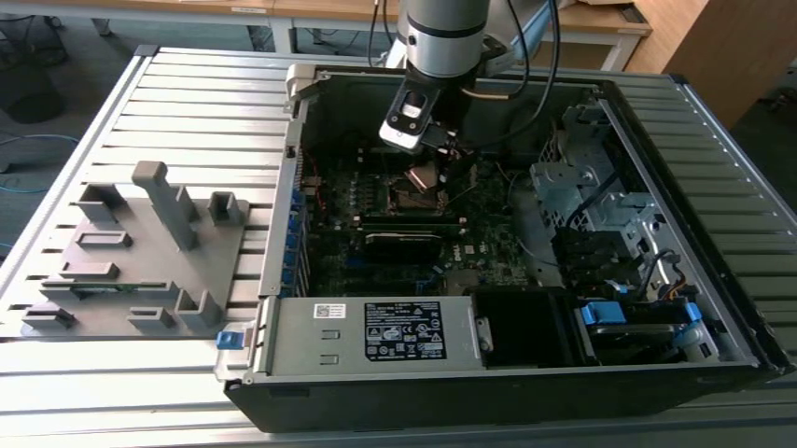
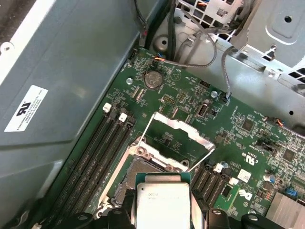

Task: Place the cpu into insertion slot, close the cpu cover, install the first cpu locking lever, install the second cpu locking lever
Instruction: 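Place the cpu into insertion slot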

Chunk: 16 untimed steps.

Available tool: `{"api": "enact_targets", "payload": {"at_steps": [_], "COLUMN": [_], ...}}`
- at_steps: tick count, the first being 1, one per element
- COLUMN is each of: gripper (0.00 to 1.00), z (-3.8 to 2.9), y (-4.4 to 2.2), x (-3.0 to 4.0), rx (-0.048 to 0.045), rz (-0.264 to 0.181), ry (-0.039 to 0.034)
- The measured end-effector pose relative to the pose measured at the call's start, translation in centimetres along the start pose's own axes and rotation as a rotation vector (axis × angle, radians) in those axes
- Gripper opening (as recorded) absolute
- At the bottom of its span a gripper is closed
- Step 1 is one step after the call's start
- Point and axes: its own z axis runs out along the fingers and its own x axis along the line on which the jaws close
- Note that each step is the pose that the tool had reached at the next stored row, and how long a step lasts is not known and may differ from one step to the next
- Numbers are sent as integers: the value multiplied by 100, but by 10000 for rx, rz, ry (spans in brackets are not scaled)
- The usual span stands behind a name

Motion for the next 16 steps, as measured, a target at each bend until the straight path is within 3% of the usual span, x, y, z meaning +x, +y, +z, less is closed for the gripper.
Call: {"api": "enact_targets", "payload": {"at_steps": [16], "gripper": [54], "z": [1], "y": [0], "x": [0], "rx": [1], "rz": [85], "ry": [-7]}}
